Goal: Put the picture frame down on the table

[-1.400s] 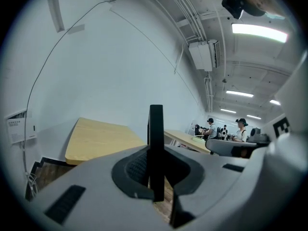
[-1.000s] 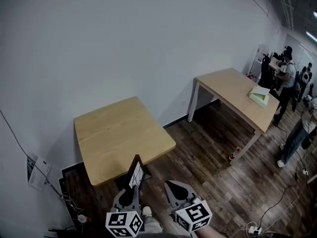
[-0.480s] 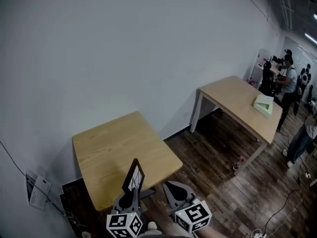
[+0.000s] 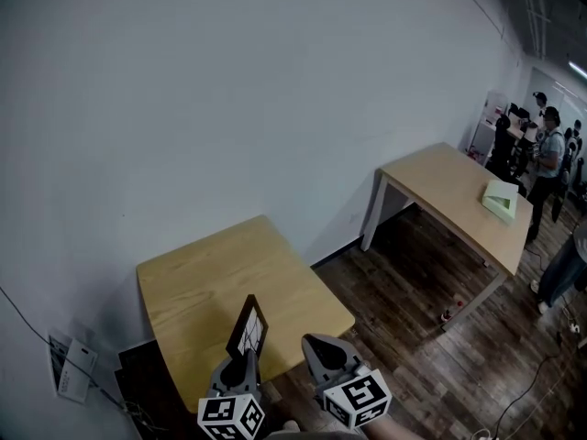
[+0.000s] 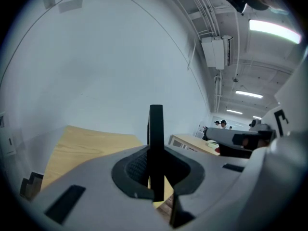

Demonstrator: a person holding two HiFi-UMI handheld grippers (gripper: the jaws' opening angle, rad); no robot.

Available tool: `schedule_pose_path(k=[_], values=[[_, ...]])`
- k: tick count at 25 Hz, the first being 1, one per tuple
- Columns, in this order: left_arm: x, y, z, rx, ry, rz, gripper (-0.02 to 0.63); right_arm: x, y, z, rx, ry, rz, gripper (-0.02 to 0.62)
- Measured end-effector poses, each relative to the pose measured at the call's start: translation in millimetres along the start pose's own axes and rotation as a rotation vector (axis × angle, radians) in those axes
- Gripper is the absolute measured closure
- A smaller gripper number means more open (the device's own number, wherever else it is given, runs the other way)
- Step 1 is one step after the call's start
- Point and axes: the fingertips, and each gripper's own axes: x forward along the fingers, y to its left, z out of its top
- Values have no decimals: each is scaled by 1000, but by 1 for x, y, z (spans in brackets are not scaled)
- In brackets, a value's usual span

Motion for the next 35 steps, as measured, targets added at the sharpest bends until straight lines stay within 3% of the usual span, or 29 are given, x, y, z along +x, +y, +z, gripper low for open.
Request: schedule_pose_path(k=[12,23,27,35], values=[[27,53,-9,-49,-5,71,574,41,-17,-14,-6,48,-1,595],[61,86,-7,-87,0,189,574,102,-33,-10,-59,123,123,597],[79,96,-3,-103,-2,229,574,128,-44,-14,-50,82,180,595],[109,104,3,-128,-17,286,574,173,-58,-13,-45,105,270,595]])
